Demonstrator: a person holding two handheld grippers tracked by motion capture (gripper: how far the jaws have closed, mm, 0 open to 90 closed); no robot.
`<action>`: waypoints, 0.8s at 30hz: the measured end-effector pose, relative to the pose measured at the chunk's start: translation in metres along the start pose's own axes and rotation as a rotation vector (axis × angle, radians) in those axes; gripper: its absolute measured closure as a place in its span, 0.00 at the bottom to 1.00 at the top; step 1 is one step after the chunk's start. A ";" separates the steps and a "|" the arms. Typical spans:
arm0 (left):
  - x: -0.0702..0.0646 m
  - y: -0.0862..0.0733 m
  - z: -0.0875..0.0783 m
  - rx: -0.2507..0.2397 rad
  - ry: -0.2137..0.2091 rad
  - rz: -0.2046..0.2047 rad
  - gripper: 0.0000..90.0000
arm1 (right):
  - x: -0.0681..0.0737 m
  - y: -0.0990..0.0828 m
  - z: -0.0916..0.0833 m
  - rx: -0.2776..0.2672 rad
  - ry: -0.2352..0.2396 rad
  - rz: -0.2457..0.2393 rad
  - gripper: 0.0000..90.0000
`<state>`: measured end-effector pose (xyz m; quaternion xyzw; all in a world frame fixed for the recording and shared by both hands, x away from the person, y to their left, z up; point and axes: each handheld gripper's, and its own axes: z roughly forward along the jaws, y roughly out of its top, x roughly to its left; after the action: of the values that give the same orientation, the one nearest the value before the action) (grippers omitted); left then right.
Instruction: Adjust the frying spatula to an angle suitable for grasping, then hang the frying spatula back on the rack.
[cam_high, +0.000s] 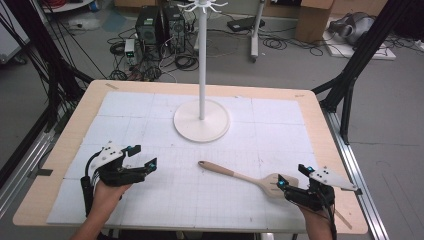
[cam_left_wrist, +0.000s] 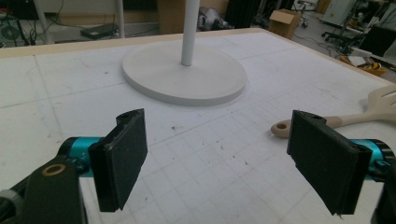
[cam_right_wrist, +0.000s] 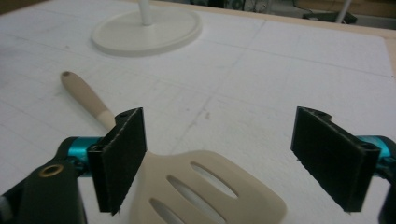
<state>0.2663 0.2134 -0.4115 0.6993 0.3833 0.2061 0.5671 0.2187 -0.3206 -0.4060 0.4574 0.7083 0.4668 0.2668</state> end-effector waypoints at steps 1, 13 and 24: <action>0.001 -0.001 -0.002 -0.010 0.000 0.001 0.22 | 0.002 0.001 0.001 -0.011 0.009 -0.001 0.18; -0.001 -0.010 -0.016 -0.043 0.008 0.015 0.23 | 0.017 0.007 0.008 -0.023 0.125 -0.050 0.19; 0.004 -0.013 -0.019 -0.045 0.031 0.000 0.23 | 0.016 0.009 0.015 -0.002 0.175 -0.023 0.19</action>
<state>0.2515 0.2297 -0.4195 0.6830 0.3876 0.2254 0.5765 0.2273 -0.2982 -0.4036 0.4067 0.7336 0.5025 0.2095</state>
